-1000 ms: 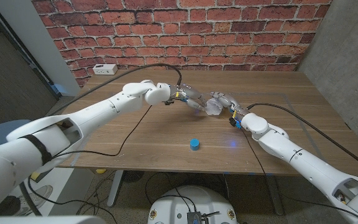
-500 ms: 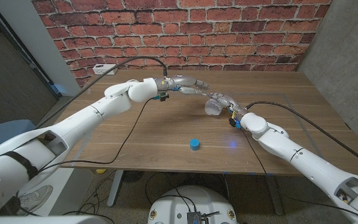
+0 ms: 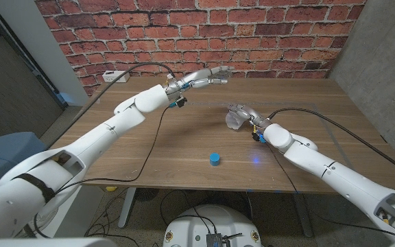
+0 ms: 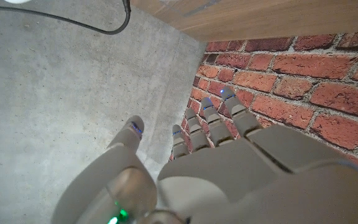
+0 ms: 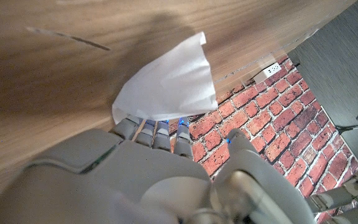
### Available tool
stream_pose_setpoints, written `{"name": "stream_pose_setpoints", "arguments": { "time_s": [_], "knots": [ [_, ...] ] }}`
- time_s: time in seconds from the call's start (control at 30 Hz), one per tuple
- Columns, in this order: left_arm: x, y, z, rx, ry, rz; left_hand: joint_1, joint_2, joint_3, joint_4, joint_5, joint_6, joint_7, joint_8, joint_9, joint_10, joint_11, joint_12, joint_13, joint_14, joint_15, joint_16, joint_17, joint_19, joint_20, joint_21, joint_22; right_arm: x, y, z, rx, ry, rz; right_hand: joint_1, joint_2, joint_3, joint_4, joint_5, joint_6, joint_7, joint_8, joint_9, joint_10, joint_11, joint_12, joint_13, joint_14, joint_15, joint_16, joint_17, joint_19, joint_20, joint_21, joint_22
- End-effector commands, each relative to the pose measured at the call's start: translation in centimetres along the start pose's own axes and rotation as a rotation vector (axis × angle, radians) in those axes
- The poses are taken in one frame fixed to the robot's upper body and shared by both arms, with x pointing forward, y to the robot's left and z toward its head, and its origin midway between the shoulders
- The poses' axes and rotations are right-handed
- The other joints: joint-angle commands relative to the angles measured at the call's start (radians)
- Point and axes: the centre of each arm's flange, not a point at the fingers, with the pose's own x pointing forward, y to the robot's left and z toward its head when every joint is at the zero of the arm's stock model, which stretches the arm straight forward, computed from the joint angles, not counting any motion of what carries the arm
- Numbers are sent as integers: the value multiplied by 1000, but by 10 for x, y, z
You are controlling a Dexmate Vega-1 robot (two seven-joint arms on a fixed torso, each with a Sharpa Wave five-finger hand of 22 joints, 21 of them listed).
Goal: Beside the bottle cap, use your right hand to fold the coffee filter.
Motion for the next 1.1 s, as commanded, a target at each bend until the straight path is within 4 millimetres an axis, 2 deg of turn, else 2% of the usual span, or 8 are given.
{"name": "stream_pose_setpoints", "arguments": {
  "time_s": [0.03, 0.1, 0.43, 0.5, 0.6, 0.7, 0.93, 1.1],
  "knots": [
    [0, 10, -6, -97, -9, 49, -5, 14, 4, 6, 2, -13, -2, 0, 3, -10, 0, -4, 5, -7, -24, 4, 3, -1, 6, -6, 1, 2, 14, 12, -218, -10, 10, -6, 10, 7, 6, 10, -21, -8, -4, 2, -26, -8, -5, 1, -45, -13, -4, -5, -47, -8, -5, 3],
    [1, 11, -7, -109, -6, 49, -8, 15, 3, 9, 1, -16, -2, 1, 3, -18, 3, -5, 5, -8, -24, 4, 4, -1, 7, -6, 2, 3, 18, 13, -256, -4, 19, -6, 11, 10, 8, 11, -38, -7, -7, 1, -44, -15, -7, 1, -73, -23, -6, -7, -77, -4, -6, 3],
    [3, 14, -11, -133, -8, 47, -15, 18, 2, 17, 0, -26, 0, 3, 3, -27, 2, -2, 5, -11, -18, 6, 4, -1, 14, -6, 2, 9, 29, 8, -359, 22, 108, -25, 20, 16, 38, 11, -94, -34, -9, 0, -128, -67, -14, 0, -164, -68, -3, -6, -174, -40, -4, 3],
    [3, 14, -11, -132, -9, 46, -16, 18, 2, 18, 0, -26, 0, 3, 3, -30, 1, -2, 5, -11, -19, 6, 5, -1, 14, -6, 2, 9, 30, 5, -363, 26, 112, -31, 19, 15, 45, 11, -99, -36, -8, 0, -144, -76, -15, -1, -178, -73, -2, -5, -186, -45, -3, 3],
    [4, 14, -11, -130, -11, 42, -18, 19, 2, 21, 0, -29, -1, 4, 3, -31, 1, -1, 5, -11, -18, 7, 5, 0, 16, -5, 3, 8, 32, 0, -365, 44, 131, -42, 15, 12, 57, 13, -110, -33, -7, -1, -180, -85, -16, -1, -205, -87, -1, -5, -193, -74, 5, 3],
    [5, 14, -11, -131, -14, 36, -20, 19, 2, 22, 0, -30, -2, 5, 3, -33, 0, 0, 5, -8, -18, 8, 5, 0, 17, -5, 3, 7, 34, -7, -363, 72, 143, -57, 9, 6, 72, 14, -131, -24, -9, -1, -212, -88, -17, -2, -233, -84, -1, -4, -203, -79, 6, 3],
    [8, 14, -10, -132, -16, 25, -23, 20, 2, 26, -1, -34, 0, 5, 3, -37, 2, 2, 5, -3, -16, 11, 5, 3, 21, -4, 3, 5, 42, -15, -404, 117, 137, -106, -1, -13, 115, 24, -296, -34, -18, -2, -402, -123, -21, -5, -379, -89, 1, -4, -347, -122, -3, 2],
    [8, 14, -9, -135, -15, 22, -26, 21, 2, 29, -1, -40, -2, 5, 3, -40, 3, 3, 5, -1, -15, 12, 4, 5, 25, -3, 4, 6, 48, -17, -443, 134, 158, -135, -35, -41, 124, 23, -382, -43, -18, -1, -470, -120, -17, -4, -436, -81, 2, -2, -423, -132, -6, 1]
  ]
}}
